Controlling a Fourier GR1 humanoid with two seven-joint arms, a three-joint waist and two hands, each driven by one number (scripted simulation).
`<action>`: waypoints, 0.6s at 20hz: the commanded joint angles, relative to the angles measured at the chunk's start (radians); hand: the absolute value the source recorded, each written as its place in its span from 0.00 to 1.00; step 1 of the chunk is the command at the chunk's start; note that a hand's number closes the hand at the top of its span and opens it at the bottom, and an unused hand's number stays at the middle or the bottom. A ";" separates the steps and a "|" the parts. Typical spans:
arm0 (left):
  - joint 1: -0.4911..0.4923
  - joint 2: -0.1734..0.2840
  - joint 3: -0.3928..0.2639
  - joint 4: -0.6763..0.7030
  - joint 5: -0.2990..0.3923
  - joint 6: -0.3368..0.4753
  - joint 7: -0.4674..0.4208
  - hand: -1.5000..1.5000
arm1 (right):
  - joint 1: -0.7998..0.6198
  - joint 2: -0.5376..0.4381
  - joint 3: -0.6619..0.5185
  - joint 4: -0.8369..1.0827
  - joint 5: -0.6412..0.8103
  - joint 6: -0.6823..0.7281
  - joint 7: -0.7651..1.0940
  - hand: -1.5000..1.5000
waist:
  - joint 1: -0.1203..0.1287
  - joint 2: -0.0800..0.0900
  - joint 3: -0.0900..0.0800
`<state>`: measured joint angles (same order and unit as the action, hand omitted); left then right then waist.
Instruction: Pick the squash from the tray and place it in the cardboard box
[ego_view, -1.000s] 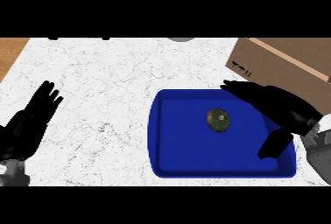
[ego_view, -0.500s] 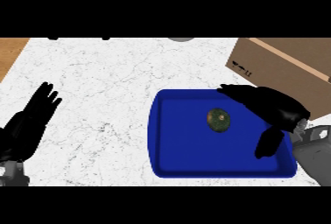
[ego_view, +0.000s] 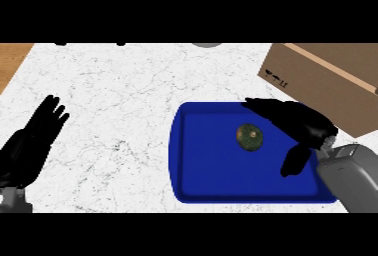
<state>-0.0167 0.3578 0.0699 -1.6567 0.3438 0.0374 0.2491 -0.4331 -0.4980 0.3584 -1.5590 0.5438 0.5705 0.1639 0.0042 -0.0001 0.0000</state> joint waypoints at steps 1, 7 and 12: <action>0.014 -0.045 -0.003 0.037 -0.044 -0.022 -0.050 0.50 | -0.019 0.054 -0.029 -0.024 0.045 0.049 0.008 0.00 | -0.001 0.000 0.000; -0.006 -0.047 0.038 0.003 -0.029 -0.032 0.009 0.50 | 0.051 0.052 -0.008 -0.042 0.166 0.025 -0.059 0.00 | -0.003 -0.001 0.000; 0.034 -0.080 0.027 -0.011 -0.066 -0.055 -0.017 0.50 | -0.013 0.144 -0.013 0.068 0.246 0.022 -0.048 0.00 | 0.001 0.000 0.000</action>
<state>-0.0098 0.3011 0.0984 -1.6683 0.2988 0.0057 0.2579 -0.4424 -0.4014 0.3384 -1.5130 0.7272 0.5914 0.1100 0.0045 -0.0002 0.0000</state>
